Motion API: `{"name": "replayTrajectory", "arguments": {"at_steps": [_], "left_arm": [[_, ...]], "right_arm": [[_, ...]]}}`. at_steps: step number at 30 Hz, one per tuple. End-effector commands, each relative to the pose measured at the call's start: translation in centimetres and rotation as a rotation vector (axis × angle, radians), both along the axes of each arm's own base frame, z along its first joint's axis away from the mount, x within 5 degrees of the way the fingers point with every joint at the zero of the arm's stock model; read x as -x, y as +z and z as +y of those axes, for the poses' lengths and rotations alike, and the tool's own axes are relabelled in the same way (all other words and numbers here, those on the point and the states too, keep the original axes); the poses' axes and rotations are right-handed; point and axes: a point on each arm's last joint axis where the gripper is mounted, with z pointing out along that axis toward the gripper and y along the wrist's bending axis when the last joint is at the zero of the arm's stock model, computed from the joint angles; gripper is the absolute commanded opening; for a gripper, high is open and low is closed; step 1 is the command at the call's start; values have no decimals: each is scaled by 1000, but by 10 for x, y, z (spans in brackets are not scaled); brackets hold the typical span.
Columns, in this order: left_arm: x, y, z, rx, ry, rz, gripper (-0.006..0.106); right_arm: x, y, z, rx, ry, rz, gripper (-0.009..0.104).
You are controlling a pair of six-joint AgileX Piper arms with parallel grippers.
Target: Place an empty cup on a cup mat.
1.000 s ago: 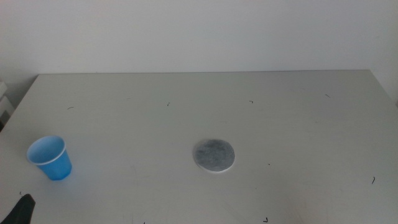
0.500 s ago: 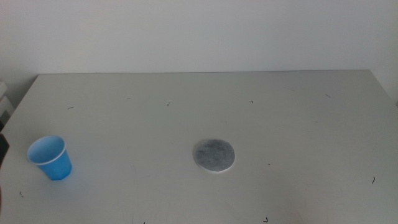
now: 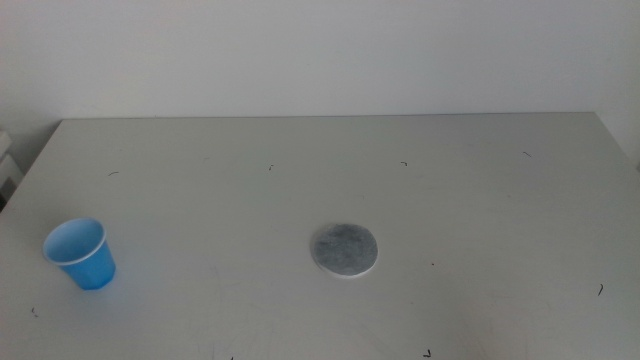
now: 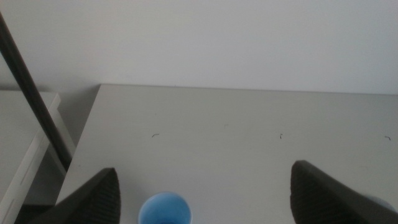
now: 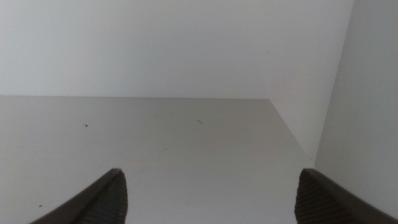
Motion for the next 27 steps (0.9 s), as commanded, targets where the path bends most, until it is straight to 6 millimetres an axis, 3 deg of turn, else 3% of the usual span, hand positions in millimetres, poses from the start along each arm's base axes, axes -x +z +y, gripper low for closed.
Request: {"name": "replayTrajectory", "arguments": {"at_steps": [1, 8, 21, 27], "left_arm": [[-13, 23, -2, 23, -1, -8, 105], [-43, 33, -5, 25, 3, 238, 105], [-85, 1, -13, 66, -19, 489, 105], [-100, -17, -11, 3, -21, 597, 105]], "right_arm": [[2, 12, 0, 23, 6, -107, 94], [2, 12, 0, 23, 6, -107, 94], [2, 12, 0, 23, 6, -107, 94], [2, 12, 0, 23, 6, -107, 94]]}}
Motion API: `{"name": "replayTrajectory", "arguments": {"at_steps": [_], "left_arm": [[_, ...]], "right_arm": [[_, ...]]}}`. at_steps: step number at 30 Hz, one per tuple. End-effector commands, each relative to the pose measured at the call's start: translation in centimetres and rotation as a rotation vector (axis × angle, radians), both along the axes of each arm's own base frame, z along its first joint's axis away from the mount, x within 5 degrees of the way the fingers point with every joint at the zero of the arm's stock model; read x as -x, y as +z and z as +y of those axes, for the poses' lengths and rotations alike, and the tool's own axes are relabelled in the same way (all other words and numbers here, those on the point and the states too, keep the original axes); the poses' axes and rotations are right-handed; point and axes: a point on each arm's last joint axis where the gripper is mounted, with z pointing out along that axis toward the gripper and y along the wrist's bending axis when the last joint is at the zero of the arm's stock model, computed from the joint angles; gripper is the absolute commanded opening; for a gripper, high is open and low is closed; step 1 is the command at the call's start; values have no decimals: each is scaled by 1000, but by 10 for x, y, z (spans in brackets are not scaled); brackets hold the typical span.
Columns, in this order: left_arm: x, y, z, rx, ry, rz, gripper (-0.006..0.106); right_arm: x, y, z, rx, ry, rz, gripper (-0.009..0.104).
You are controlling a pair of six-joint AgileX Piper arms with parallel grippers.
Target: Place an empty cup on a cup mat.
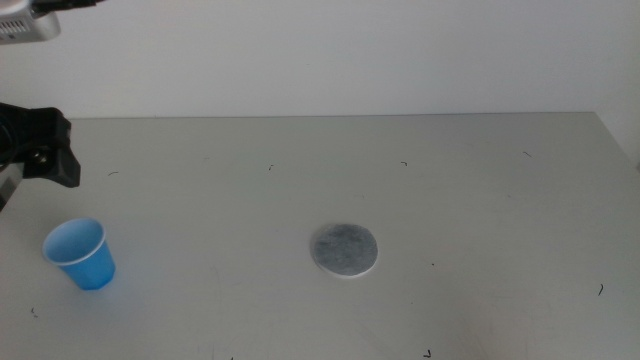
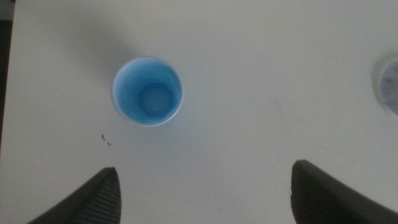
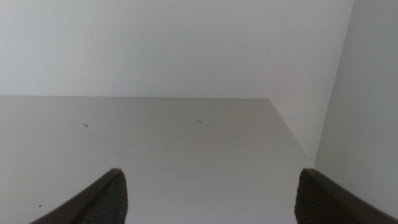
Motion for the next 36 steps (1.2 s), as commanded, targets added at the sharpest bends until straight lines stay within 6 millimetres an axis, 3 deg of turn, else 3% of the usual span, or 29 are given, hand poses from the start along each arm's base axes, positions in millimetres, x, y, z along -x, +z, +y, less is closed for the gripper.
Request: {"name": "replayTrajectory", "arguments": {"at_steps": [1, 4, 12, 19, 28, 36], "left_arm": [[-4, 10, 1, -27, -15, -55, 105], [-11, 4, 6, -50, -1, -31, 105], [-28, -12, 45, -38, 4, 19, 105], [-55, -43, 77, -53, 4, 75, 105], [-99, -97, 89, -34, -1, 129, 105], [-116, -142, 93, -10, -11, 248, 105]], "right_arm": [[2, 12, 0, 23, 6, -107, 94], [2, 12, 0, 23, 6, -107, 94], [2, 12, 0, 23, 4, -107, 94], [2, 12, 0, 23, 4, -107, 94], [2, 12, 0, 23, 4, -107, 94], [2, 12, 0, 23, 4, -107, 94]]}}
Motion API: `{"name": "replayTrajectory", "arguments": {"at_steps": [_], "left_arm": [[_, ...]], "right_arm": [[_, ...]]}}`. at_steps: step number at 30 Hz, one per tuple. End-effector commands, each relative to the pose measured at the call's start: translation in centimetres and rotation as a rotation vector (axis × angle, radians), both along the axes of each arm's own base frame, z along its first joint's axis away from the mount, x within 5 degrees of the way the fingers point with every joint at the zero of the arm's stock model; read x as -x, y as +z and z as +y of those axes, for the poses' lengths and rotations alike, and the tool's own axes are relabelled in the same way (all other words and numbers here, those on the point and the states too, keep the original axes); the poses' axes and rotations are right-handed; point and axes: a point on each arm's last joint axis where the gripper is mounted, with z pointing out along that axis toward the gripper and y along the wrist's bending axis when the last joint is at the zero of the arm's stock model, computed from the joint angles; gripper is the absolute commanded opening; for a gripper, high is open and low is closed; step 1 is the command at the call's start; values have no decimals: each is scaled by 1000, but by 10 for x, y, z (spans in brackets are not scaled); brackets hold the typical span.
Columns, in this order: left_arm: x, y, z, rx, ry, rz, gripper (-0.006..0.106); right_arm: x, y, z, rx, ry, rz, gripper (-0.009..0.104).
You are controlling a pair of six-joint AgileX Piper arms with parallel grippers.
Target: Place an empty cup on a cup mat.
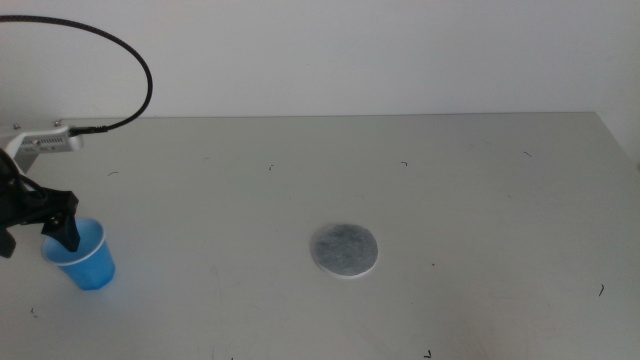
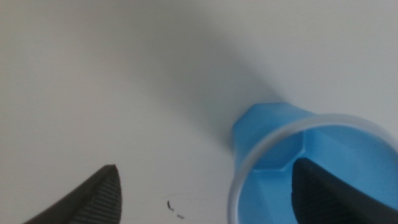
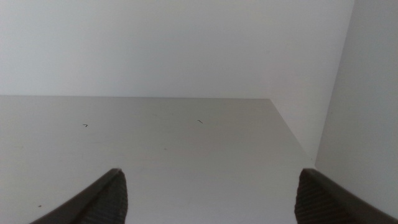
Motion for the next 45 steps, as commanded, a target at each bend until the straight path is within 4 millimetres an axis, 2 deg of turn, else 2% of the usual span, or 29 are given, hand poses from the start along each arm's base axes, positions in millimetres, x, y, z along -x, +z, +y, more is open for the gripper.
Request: {"name": "replayTrajectory", "arguments": {"at_steps": [1, 6, 9, 17, 21, 25, 28, 34, 40, 45], "left_arm": [[-6, 12, 1, -2, 8, -61, 105], [-11, -3, 3, 0, 8, -31, 102], [-12, -6, 3, 3, 11, -30, 90], [-14, -6, -4, 92, 55, -42, 22], [-13, -6, -5, 99, 51, -23, 0], [-8, 0, -6, 108, 67, -6, 0], [-4, 16, -15, 107, 61, -35, 0], [-14, 46, -60, 122, 6, -96, 0], [-34, 60, -133, 161, -90, -136, 0], [-43, 58, -199, 193, -183, -124, 0]], "right_arm": [[2, 12, 0, 23, 4, -107, 94], [2, 12, 0, 23, 4, -107, 94], [2, 12, 0, 23, 4, -107, 94], [2, 12, 0, 23, 4, -107, 94], [2, 12, 0, 23, 4, -107, 94], [2, 12, 0, 23, 4, -107, 94], [2, 12, 0, 23, 4, -107, 94], [2, 12, 0, 23, 4, -107, 94], [2, 12, 0, 23, 4, -107, 94], [2, 12, 0, 23, 4, -107, 94]]}}
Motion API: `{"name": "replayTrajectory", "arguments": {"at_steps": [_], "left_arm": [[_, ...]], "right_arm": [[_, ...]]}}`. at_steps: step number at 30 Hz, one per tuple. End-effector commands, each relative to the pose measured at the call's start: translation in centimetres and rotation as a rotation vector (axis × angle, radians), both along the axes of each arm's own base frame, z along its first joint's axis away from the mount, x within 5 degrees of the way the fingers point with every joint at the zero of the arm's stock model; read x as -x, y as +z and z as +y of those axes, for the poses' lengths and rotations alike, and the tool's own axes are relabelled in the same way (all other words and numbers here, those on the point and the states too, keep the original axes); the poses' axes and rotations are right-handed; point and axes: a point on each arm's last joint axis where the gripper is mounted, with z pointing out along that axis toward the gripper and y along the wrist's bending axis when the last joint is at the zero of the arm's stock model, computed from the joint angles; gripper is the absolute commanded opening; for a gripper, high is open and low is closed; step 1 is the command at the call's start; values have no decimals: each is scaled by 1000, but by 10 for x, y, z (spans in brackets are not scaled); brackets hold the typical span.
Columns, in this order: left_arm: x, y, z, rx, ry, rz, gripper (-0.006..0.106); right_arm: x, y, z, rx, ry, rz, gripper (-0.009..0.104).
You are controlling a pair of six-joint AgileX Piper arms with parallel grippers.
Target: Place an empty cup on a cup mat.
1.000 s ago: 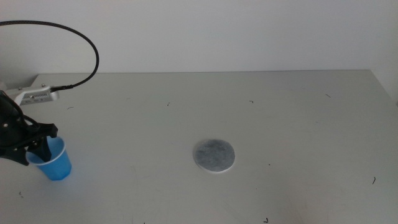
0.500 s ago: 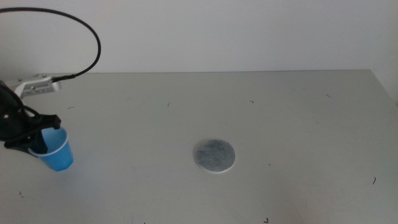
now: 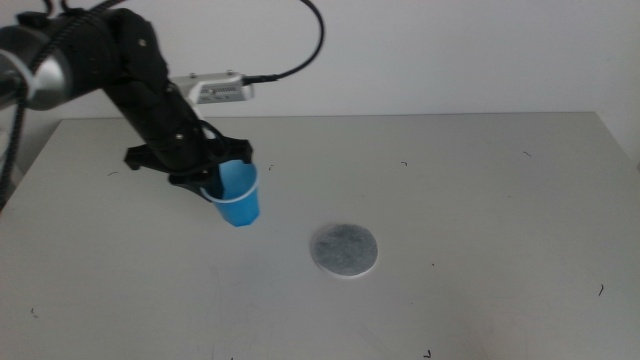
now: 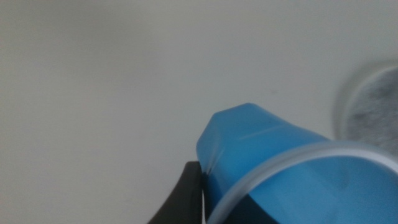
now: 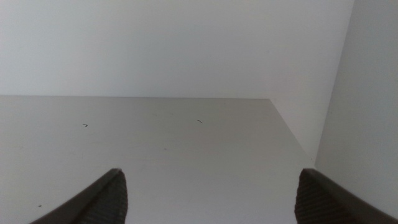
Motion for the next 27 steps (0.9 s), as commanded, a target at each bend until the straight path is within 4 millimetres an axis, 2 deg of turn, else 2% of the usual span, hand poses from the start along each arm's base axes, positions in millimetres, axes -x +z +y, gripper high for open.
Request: {"name": "replayTrajectory", "arguments": {"at_steps": [1, 6, 12, 18, 25, 26, 27], "left_arm": [[1, 25, -32, 53, -26, -67, 0], [-2, 12, -87, 53, -127, -61, 0], [0, -1, -127, 52, -205, -55, 0], [4, -7, -144, 57, -229, -52, 0], [3, -6, -146, 66, -227, -71, 0], [4, -6, -145, 55, -233, -70, 10], [4, -6, -145, 56, -232, -69, 14]], "right_arm": [[2, 12, 0, 23, 4, -107, 94], [2, 12, 0, 23, 4, -107, 94], [2, 12, 0, 23, 4, -107, 94], [2, 12, 0, 23, 4, -107, 94], [2, 12, 0, 23, 4, -107, 94], [2, 12, 0, 23, 4, -107, 94], [2, 12, 0, 23, 4, -107, 94]]}}
